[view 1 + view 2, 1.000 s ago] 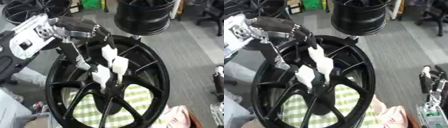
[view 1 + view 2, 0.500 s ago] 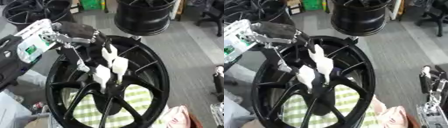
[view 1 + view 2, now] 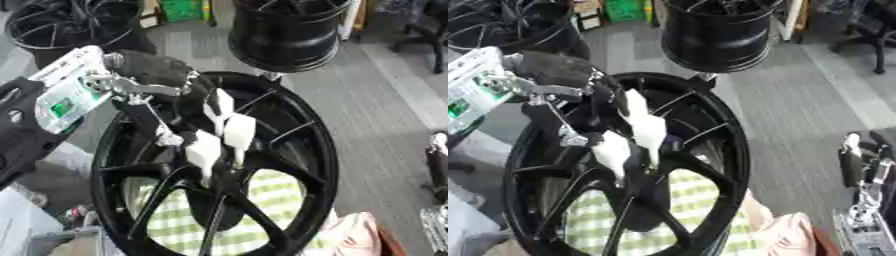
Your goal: Pull the pin out of the wheel hub.
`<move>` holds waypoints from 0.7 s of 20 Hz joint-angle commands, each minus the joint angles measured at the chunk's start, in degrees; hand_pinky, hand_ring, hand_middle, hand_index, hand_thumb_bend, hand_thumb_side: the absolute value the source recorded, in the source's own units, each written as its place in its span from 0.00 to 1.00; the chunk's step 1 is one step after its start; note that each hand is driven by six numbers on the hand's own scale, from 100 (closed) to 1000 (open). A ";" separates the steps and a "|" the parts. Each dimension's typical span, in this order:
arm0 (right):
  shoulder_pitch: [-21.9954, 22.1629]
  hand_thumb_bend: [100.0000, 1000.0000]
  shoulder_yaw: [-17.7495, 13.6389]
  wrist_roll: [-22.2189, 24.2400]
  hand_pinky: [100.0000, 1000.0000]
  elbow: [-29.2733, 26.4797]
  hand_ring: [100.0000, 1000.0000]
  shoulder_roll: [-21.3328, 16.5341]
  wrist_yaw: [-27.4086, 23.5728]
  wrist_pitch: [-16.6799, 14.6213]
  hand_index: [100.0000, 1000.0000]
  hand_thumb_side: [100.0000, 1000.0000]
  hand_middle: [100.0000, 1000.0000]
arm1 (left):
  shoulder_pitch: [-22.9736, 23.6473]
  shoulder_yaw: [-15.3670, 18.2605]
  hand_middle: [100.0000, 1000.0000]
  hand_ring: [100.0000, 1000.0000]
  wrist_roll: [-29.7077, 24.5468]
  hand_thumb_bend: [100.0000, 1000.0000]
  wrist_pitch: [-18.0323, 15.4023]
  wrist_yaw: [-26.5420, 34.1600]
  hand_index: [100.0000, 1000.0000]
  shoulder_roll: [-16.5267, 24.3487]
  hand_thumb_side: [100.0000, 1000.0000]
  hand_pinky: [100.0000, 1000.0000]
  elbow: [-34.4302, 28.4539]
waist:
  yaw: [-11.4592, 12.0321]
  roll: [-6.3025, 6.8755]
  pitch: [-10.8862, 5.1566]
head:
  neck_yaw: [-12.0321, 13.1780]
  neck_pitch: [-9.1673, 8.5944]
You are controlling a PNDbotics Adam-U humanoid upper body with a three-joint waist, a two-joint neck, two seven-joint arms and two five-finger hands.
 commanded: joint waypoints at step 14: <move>-0.14 0.00 -0.41 -0.06 0.52 -0.38 0.55 -1.29 0.26 -0.18 0.84 0.60 0.62 | -0.09 -1.23 0.73 0.67 -20.08 0.34 -20.08 1.97 0.83 3.75 0.47 0.70 -3.64 | 0.11 -0.18 -1.22 | -0.14 -0.15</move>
